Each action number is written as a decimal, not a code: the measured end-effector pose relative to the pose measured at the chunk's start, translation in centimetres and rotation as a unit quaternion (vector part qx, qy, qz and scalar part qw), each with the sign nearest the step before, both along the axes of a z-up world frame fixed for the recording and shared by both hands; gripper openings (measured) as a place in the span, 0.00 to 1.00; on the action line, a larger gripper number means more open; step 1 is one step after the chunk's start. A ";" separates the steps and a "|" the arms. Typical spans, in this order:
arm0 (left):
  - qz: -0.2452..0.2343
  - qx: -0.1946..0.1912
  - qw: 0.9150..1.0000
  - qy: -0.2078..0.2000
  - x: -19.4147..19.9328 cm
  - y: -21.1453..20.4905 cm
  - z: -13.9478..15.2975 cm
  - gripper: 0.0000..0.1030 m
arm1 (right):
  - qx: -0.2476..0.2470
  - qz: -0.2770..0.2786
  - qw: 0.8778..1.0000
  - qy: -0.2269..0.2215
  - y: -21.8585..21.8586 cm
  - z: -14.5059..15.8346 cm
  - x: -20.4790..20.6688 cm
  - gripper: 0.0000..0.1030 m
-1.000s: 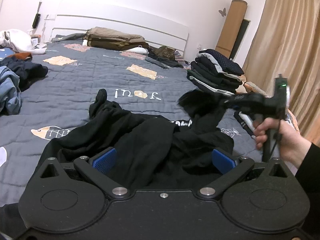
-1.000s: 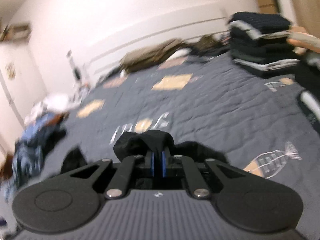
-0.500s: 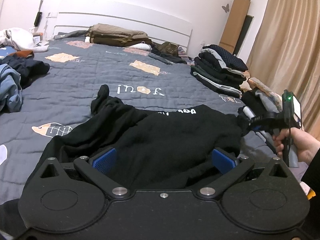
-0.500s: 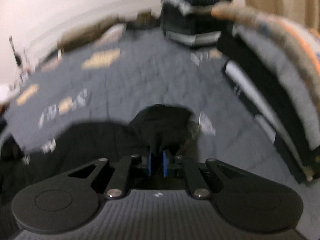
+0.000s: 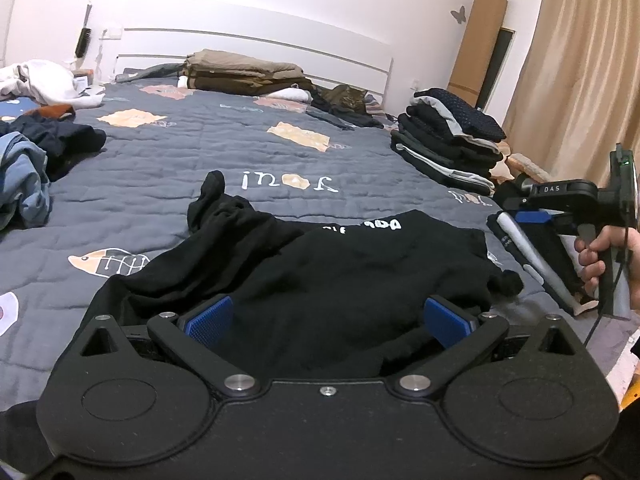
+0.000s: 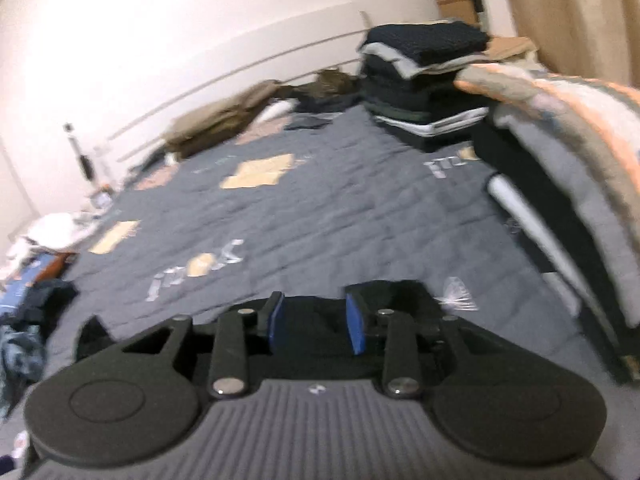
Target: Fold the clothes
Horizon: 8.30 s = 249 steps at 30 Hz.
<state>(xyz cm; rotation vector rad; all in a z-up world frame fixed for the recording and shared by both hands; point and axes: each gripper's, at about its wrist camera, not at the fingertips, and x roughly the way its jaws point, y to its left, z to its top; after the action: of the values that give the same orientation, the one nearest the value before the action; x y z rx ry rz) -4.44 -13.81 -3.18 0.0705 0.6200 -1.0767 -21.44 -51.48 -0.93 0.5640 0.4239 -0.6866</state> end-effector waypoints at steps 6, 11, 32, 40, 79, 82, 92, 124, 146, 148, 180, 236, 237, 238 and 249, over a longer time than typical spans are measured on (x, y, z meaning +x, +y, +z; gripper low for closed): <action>0.016 0.001 1.000 -0.007 0.3 -0.2 0.0 1.00 | 0.048 0.085 0.995 -0.022 1.4 -1.2 2.3 0.41; 0.033 -0.005 0.999 -0.007 0.7 0.0 0.2 1.00 | 0.028 0.148 0.988 -0.023 3.8 -0.9 4.3 0.46; 0.071 -0.005 0.997 -0.020 6.4 -2.6 2.1 0.90 | 0.050 0.221 0.973 -0.049 4.1 -0.5 6.7 0.48; 0.054 0.043 0.997 -0.035 11.5 -6.7 2.2 0.72 | 0.055 0.218 0.973 -0.056 3.2 -0.3 7.3 0.49; 0.149 0.026 0.988 0.037 23.3 -2.1 2.3 0.07 | 0.064 0.240 0.966 -0.069 3.4 0.0 8.5 0.49; 0.168 0.031 0.984 0.050 23.6 0.6 2.1 0.07 | 0.065 0.240 0.966 -0.070 3.4 0.0 8.5 0.49; 0.184 0.087 0.970 0.133 22.7 5.8 -1.8 0.32 | 0.065 0.244 0.966 -0.056 3.7 -0.2 8.7 0.49; -0.043 0.173 0.984 -0.015 13.0 -16.2 -4.6 0.73 | 0.081 0.225 0.970 -0.049 2.2 -0.6 8.3 0.49; -0.178 0.140 0.974 0.018 1.8 -6.5 -3.5 0.04 | 0.078 0.252 0.963 -0.049 2.1 0.8 7.6 0.49; -0.186 0.153 0.970 0.028 0.5 -5.6 -4.5 0.03 | 0.077 0.254 0.963 -0.046 2.2 0.8 7.7 0.49; -0.213 0.204 0.955 -0.039 8.4 -17.5 -3.8 0.83 | 0.082 0.253 0.963 -0.036 2.1 0.2 7.9 0.49; 0.060 0.051 0.997 -0.012 11.3 -6.4 1.8 0.49 | 0.075 0.251 0.964 -0.053 3.2 0.5 8.2 0.49; 0.057 0.052 0.997 -0.013 10.5 -5.9 1.7 0.50 | 0.075 0.254 0.963 -0.052 3.5 0.6 8.2 0.49; 0.058 0.053 0.997 -0.015 9.8 -5.6 1.6 0.53 | 0.074 0.257 0.962 -0.050 3.7 0.6 8.2 0.49; 0.089 0.046 0.995 -0.009 5.3 0.5 -0.6 0.60 | 0.065 0.262 0.962 -0.033 6.0 0.4 7.0 0.49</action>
<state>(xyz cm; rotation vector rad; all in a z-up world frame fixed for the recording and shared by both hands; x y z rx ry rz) 0.87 -13.31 -3.77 0.1030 0.6466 -0.8749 -14.45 -45.46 -0.52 0.5656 0.5314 -0.1311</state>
